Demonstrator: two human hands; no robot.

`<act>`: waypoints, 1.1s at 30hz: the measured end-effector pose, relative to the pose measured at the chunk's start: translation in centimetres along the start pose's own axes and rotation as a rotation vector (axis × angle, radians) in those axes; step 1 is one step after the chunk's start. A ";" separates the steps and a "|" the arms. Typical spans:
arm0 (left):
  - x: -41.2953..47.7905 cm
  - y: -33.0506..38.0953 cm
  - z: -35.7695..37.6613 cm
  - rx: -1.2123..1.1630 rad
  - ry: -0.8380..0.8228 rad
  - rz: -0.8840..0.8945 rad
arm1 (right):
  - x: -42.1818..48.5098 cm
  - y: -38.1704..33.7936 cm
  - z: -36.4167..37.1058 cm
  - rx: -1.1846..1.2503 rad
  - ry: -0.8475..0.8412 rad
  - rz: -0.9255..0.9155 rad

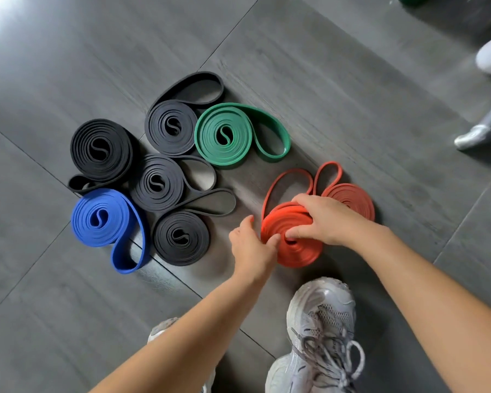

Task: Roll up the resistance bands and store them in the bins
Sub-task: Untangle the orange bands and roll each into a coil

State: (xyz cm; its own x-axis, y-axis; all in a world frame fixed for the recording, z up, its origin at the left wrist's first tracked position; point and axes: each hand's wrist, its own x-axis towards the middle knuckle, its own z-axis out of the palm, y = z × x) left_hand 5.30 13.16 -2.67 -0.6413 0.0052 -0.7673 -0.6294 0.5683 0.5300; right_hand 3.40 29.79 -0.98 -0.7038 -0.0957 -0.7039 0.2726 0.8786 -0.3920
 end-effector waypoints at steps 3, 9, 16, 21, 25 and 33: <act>0.3 0.0 0.8 -0.174 -0.071 -0.133 | 0.9 0.1 0.4 -0.053 0.035 0.050; 1.1 0.9 0.2 -0.132 -0.121 -0.101 | 0.5 1.1 1.3 0.330 0.145 0.083; -0.8 2.4 -0.3 0.204 -0.188 0.245 | -1.9 1.7 2.3 0.541 0.287 0.082; -1.1 3.8 -2.7 0.612 -0.192 0.618 | -3.4 0.6 2.5 0.434 0.533 0.136; -1.9 5.7 -3.7 0.978 -0.167 0.855 | -4.7 -0.8 1.8 -0.107 0.782 -0.131; -4.0 10.0 -3.4 0.850 -0.309 0.967 | -6.8 2.3 -2.4 0.555 0.312 -0.093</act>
State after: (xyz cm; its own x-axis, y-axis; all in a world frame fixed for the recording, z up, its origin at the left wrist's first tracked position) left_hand 0.09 15.96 6.92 -0.4758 0.8190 -0.3208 0.5639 0.5639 0.6033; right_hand 7.26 33.62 4.35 -0.8760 0.0544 -0.4793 0.4411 0.4924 -0.7503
